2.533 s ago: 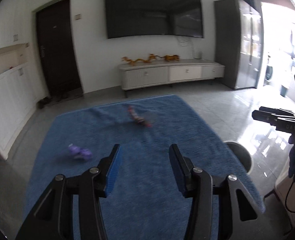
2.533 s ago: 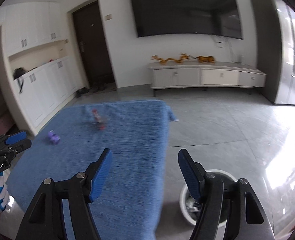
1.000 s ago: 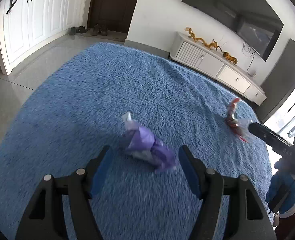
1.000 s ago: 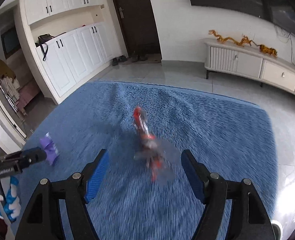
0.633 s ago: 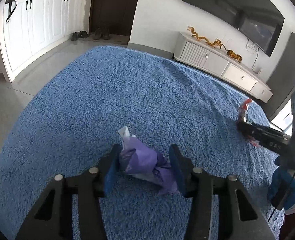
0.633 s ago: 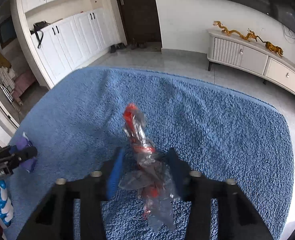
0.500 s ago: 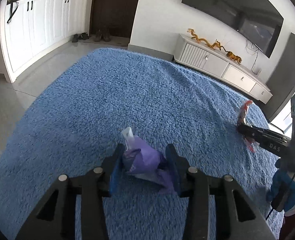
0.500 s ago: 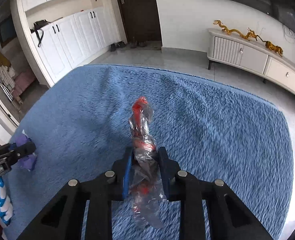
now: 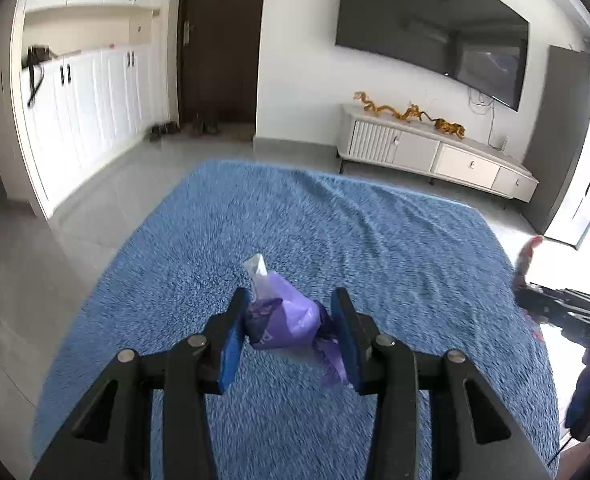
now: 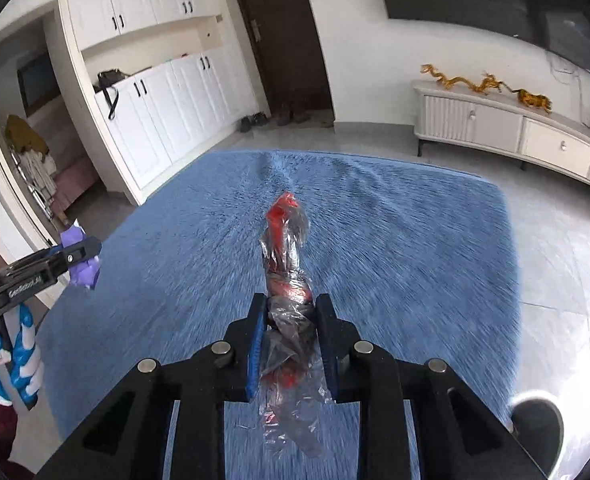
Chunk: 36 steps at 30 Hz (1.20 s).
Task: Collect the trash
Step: 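Carry both held items to the bin and release them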
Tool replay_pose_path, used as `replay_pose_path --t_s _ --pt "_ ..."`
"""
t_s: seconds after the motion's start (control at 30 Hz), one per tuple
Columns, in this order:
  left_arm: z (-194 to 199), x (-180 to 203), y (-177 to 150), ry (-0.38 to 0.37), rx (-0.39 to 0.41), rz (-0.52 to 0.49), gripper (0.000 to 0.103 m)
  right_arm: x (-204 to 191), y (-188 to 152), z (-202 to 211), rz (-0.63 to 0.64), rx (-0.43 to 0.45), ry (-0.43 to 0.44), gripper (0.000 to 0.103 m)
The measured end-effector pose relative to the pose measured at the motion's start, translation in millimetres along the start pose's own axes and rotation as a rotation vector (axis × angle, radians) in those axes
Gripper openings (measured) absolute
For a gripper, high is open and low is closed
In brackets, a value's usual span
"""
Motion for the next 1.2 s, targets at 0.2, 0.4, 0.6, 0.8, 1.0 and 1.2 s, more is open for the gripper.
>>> replay_pose_path --t_s 0.2,0.4,0.6,0.8,1.0,1.2 --pt "39.2 24.7 -2.3 0.016 0.065 -0.062 0.04 17.1 -24.2 59.2 -0.043 0.051 -0.053 0.023" --pt "60.5 57.4 -4.5 0.018 0.088 -0.126 0.04 37.9 -49.8 94.5 -0.09 0.084 -0.097 0.023" --pt "60.4 104.2 -7.8 0.002 0.077 -0.213 0.04 75.2 -73.5 117.8 -0.168 0.116 -0.13 0.023" --pt "38.9 175.5 -14.2 -0.064 0.022 -0.326 0.04 126.5 -113.4 128.9 -0.275 0.105 -0.193 0.023" --pt "6.3 270.4 -33.2 -0.226 -0.095 -0.44 0.04 179.7 -161.0 122.2 -0.408 0.047 -0.237 0.023" --pt "-37.5 376.2 -63.5 -0.388 -0.249 -0.529 0.042 230.9 -199.9 110.4 -0.531 -0.004 -0.266 0.023"
Point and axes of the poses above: each gripper's, at about its wrist camera, not at the fingertips, and z roughly against the way its jaws point, x to its right, y to its top, the point moved 6 cm from there along -z, roughly the way its jaws point
